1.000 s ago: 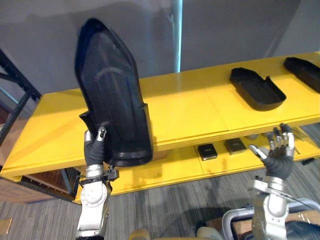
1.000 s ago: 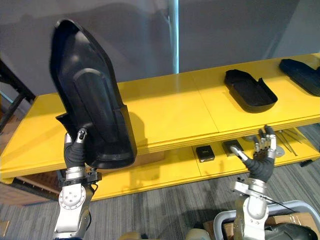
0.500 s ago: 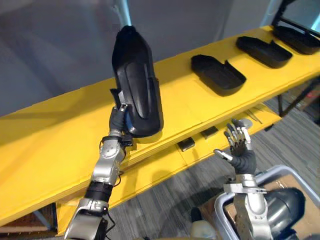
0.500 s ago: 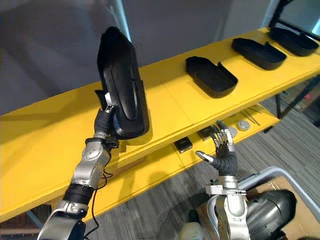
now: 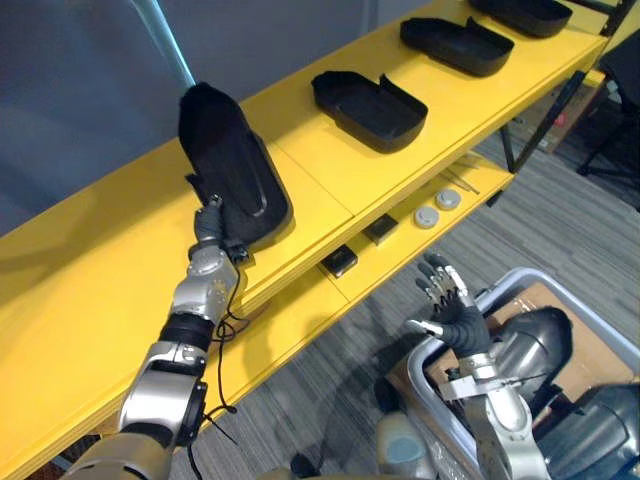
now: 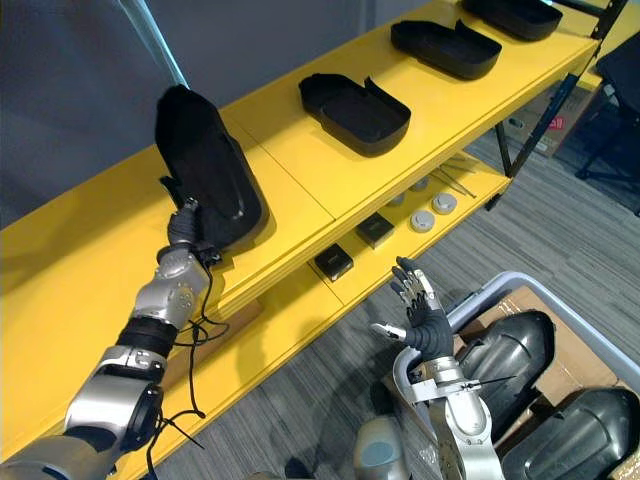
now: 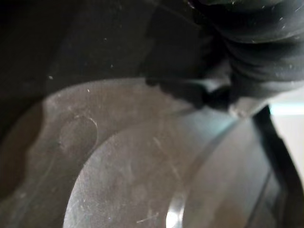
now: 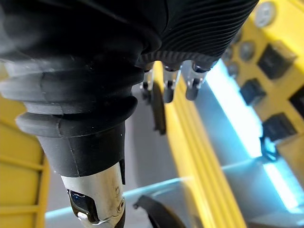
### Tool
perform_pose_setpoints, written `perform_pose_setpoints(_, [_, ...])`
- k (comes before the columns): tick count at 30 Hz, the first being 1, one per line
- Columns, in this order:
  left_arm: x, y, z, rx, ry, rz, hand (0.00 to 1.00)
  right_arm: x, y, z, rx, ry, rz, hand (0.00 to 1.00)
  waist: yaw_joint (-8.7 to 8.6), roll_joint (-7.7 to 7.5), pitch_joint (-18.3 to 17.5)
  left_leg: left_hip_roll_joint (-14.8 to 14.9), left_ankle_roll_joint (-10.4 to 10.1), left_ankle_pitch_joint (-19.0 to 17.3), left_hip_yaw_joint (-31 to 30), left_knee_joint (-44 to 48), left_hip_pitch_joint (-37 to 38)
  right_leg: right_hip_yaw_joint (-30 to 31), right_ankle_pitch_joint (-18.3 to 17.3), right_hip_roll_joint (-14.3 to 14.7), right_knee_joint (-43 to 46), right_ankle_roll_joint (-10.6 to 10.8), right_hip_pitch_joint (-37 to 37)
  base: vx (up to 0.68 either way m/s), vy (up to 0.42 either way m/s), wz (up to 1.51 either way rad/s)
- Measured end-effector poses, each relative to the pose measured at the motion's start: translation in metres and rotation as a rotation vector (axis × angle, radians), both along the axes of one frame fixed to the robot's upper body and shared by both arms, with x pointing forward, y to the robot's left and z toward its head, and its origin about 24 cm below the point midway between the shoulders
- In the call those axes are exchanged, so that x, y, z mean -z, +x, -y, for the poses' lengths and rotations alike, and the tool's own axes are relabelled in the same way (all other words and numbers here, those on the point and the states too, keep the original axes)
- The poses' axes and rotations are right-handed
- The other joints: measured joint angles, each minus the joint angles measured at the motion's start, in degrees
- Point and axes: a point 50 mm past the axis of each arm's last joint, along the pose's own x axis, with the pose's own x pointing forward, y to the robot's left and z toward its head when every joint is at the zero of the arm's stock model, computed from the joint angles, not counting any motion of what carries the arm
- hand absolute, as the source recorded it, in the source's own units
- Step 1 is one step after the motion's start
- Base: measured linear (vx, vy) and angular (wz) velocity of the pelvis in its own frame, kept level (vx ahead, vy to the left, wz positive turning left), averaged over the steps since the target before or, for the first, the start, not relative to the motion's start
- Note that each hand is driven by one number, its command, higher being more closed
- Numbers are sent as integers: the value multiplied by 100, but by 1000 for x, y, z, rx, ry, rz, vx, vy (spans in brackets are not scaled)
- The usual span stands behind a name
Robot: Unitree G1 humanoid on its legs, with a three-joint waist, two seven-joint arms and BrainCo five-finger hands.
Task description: Walk over and take plastic housings, then place them on the shelf
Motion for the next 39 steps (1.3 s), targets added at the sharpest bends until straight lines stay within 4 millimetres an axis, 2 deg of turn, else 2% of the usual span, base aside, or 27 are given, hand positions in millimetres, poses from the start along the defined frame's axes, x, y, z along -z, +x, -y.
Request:
perform_pose_setpoints(3, [-2,3,-1,-30,6,-35,100,-1,0,-2,-8,0,4,0,-37,25,40,15,0,0,-5,95,-22,-8,15,1,117,24,-28,0,0,0])
perform_pose_setpoints(7, [-17,8,-11,-77,29,-35,100,-13,1,-5,-22,9,57,0,-131,-14,261,16,22,-29,-9,192,-75,-9,-14,-13,159,-11,-60,-47,0,0])
perform_pose_setpoints(15, [-27,11,-13,-126,33,-23,100,-11,0,-13,-60,0,30,0,-154,51,411,23,31,-90,-4,341,-261,-5,-22,-23,347,-19,-286,-29,2,-1])
perform_pose_setpoints(16, [-29,11,-14,-129,35,-20,0,-12,0,-13,-58,1,33,0,-164,60,443,23,31,-90,-3,358,-270,-2,-28,-23,388,-24,-309,0,0,0])
perform_pose_setpoints(21, [-35,12,-26,-170,43,-22,0,-17,3,-17,-73,1,53,0,-285,71,601,27,-5,-118,6,409,-286,12,-186,-19,684,-40,-473,-24,-7,-1])
perform_pose_setpoints(28, [-47,14,-29,-234,33,8,0,-17,3,-20,-87,34,46,0,-288,128,713,86,-34,-172,29,597,-460,36,-388,16,1171,-84,-821,0,0,0])
perform_pose_setpoints(32, [-48,12,-35,-277,-37,32,0,-22,2,-25,-115,36,65,0,-270,141,723,109,-44,-174,160,603,-453,138,-513,38,1439,-96,-990,26,-10,-9])
perform_pose_setpoints(39, [-45,10,-38,-309,-42,32,0,-26,1,-27,-129,42,85,0,-277,146,725,128,-63,-185,184,598,-375,157,-608,73,1630,-65,-1021,9,-5,-2])
